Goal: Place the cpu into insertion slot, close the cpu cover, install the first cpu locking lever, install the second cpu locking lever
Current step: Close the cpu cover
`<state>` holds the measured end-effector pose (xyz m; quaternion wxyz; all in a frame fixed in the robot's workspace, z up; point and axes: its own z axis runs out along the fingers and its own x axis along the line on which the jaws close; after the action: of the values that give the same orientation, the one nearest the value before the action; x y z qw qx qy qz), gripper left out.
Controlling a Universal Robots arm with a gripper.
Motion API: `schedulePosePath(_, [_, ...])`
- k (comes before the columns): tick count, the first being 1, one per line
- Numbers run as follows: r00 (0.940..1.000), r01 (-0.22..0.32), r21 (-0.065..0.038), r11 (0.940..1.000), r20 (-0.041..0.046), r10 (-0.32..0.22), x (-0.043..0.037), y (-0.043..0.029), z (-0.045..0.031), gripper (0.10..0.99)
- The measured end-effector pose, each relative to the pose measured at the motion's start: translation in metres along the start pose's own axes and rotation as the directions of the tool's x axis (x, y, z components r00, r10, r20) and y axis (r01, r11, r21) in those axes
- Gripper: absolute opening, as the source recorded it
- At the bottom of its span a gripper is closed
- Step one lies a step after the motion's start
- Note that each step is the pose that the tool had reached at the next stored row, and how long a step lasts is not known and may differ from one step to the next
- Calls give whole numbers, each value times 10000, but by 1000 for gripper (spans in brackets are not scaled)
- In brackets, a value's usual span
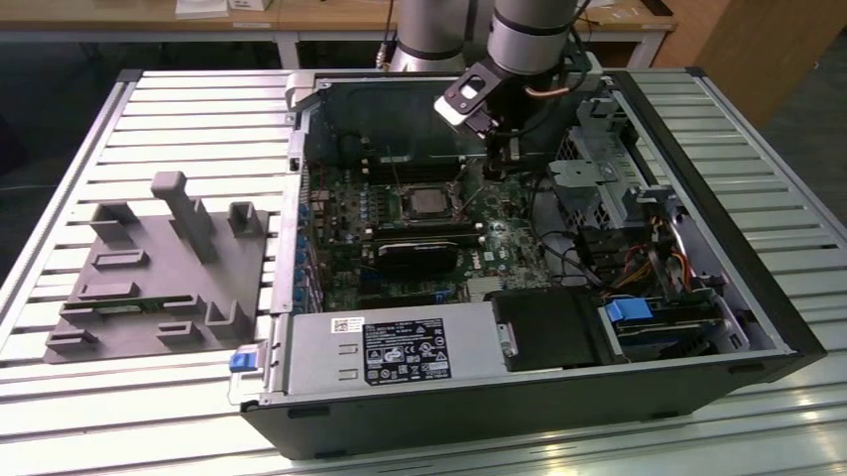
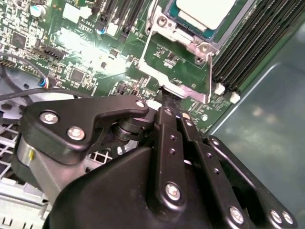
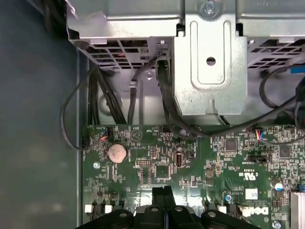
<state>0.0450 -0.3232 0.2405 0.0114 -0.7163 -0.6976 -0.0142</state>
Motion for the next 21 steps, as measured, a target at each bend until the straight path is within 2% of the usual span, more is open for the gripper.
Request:
schedulePosePath(1, [10000,0,28,10000,-3,0,0,0,2,106])
schedulePosePath(4, [10000,-10,283,9996,9,10,0,0,8,106])
schedulePosePath(5, [10000,-11,324,9995,14,11,0,0,7,106])
schedulePosePath(11, [10000,-11,323,9995,10,10,0,-13,9,106])
schedulePosePath(21, [10000,-11,323,9995,3,11,-6,-228,13,106])
